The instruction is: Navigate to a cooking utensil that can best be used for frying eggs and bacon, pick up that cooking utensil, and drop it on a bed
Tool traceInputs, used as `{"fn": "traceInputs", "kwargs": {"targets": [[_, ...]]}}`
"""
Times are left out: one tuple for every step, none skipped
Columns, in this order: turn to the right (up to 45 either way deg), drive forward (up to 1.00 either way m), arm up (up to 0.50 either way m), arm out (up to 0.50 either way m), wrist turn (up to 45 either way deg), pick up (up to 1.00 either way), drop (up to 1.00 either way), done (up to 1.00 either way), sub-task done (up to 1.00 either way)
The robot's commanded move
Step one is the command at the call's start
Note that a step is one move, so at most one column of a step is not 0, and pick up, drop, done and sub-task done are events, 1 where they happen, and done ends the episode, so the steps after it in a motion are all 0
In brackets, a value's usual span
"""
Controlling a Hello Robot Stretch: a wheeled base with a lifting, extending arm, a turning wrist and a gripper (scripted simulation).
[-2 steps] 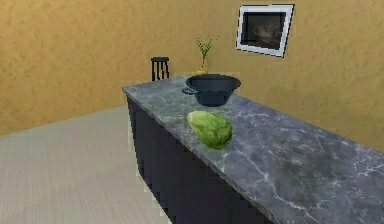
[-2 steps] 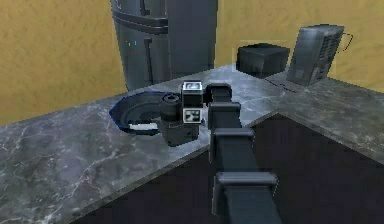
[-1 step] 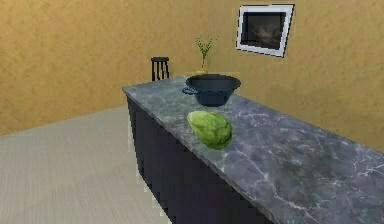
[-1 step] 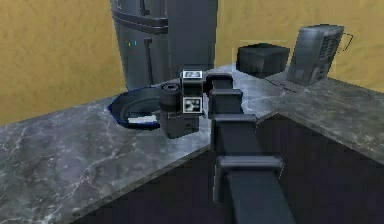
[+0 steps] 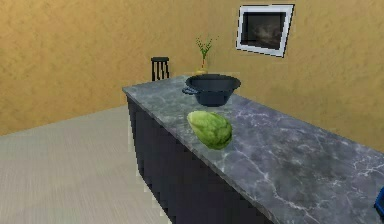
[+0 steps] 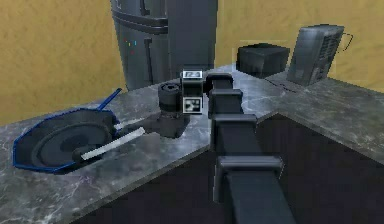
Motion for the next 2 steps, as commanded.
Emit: {"fn": "traceInputs", "kwargs": {"targets": [[0.0,0.0,0.0,0.0,-45.0,0.0,0.0,0.0,0.0],[0.0,0.0,0.0,0.0,-12.0,0.0,0.0,0.0,0.0]]}}
